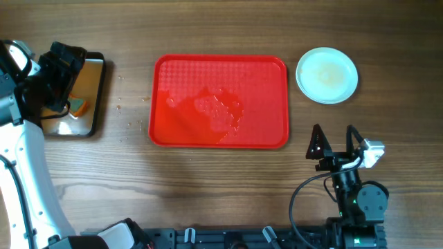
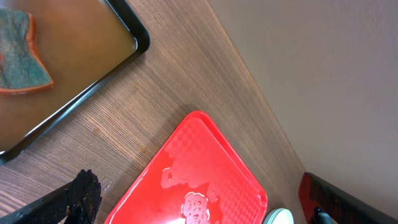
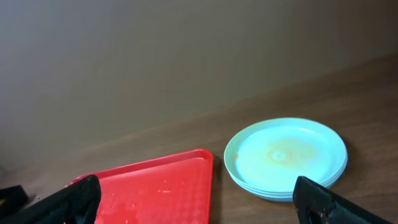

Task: Clean dirty plates on tray and stack at the side

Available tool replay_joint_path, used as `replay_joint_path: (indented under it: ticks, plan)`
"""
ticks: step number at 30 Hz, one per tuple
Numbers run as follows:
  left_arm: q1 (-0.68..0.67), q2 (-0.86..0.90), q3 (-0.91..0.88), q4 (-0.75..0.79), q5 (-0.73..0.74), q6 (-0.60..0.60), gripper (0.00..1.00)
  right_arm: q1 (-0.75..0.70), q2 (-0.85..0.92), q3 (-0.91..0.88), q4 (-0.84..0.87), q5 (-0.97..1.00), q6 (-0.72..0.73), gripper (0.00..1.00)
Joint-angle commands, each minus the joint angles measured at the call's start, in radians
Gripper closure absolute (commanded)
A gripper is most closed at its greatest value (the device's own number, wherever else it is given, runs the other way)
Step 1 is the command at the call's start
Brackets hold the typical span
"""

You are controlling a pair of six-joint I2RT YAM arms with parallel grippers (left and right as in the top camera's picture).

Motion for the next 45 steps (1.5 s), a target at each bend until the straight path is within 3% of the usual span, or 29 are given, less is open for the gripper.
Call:
replay_joint_path:
  ticks: [1, 6, 28, 30, 32, 35, 38, 41, 45]
  plan:
    - [0.001, -0.001, 0.006, 0.003, 0.012, 0.008, 0.00, -0.006, -0.013, -0.005, 0.019, -0.037, -0.113, 0.00]
    - [0.001, -0.001, 0.006, 0.003, 0.012, 0.008, 0.00, -0.006, -0.013, -0.005, -0.013, -0.025, -0.331, 0.00]
    - [0.002, 0.003, 0.006, 0.003, 0.012, 0.008, 0.00, -0.006, -0.012, -0.005, -0.012, -0.025, -0.330, 0.00]
    - [0.002, 0.003, 0.006, 0.002, -0.081, 0.008, 0.00, -0.006, -0.012, -0.005, -0.012, -0.025, -0.330, 0.00]
    - [0.001, -0.009, 0.006, -0.031, -0.113, 0.008, 0.00, -0.006, -0.012, -0.005, -0.012, -0.025, -0.330, 0.00]
    - [-0.035, -0.025, -0.008, -0.211, -0.174, 0.031, 0.00, -0.006, -0.012, -0.005, -0.012, -0.025, -0.330, 0.00]
    - [-0.138, -0.062, -0.139, -0.169, -0.196, 0.114, 0.00, -0.006, -0.012, -0.005, -0.012, -0.025, -0.330, 0.00]
    - [-0.243, -0.143, -0.373, 0.016, -0.203, 0.114, 0.00, -0.006, -0.012, -0.005, -0.012, -0.025, -0.330, 0.01]
    - [-0.291, -0.298, -0.624, 0.044, -0.223, 0.114, 0.00, -0.006, -0.012, -0.005, -0.012, -0.025, -0.330, 0.00]
